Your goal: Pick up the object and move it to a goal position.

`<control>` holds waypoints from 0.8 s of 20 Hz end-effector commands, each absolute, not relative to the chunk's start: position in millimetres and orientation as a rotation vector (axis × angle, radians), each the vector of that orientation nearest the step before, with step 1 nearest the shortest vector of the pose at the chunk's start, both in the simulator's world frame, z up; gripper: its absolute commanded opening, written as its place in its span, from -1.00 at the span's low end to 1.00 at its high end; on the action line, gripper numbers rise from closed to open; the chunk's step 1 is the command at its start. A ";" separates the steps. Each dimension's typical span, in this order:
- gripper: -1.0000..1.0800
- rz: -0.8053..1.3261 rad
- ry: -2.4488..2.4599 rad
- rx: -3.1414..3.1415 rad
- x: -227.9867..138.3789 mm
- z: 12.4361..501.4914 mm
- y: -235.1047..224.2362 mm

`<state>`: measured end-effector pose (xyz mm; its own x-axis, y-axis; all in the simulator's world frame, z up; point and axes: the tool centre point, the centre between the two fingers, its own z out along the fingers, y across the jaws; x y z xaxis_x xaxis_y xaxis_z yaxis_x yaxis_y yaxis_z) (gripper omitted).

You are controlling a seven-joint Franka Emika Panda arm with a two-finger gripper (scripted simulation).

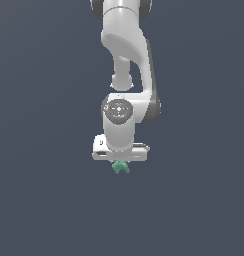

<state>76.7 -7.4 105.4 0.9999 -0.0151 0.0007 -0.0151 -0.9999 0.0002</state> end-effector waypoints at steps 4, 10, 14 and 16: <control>-1.00 0.000 -0.023 3.141 102.8 120.8 -10.7; -1.00 0.000 -0.023 3.141 125.5 133.9 -13.8; -1.00 0.000 -0.023 3.141 135.6 139.5 -15.1; -1.00 0.000 -0.023 3.141 139.3 141.5 -15.6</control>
<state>136.1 -15.2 139.6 0.9999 -0.0148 0.0004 -0.0148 -0.9999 0.0001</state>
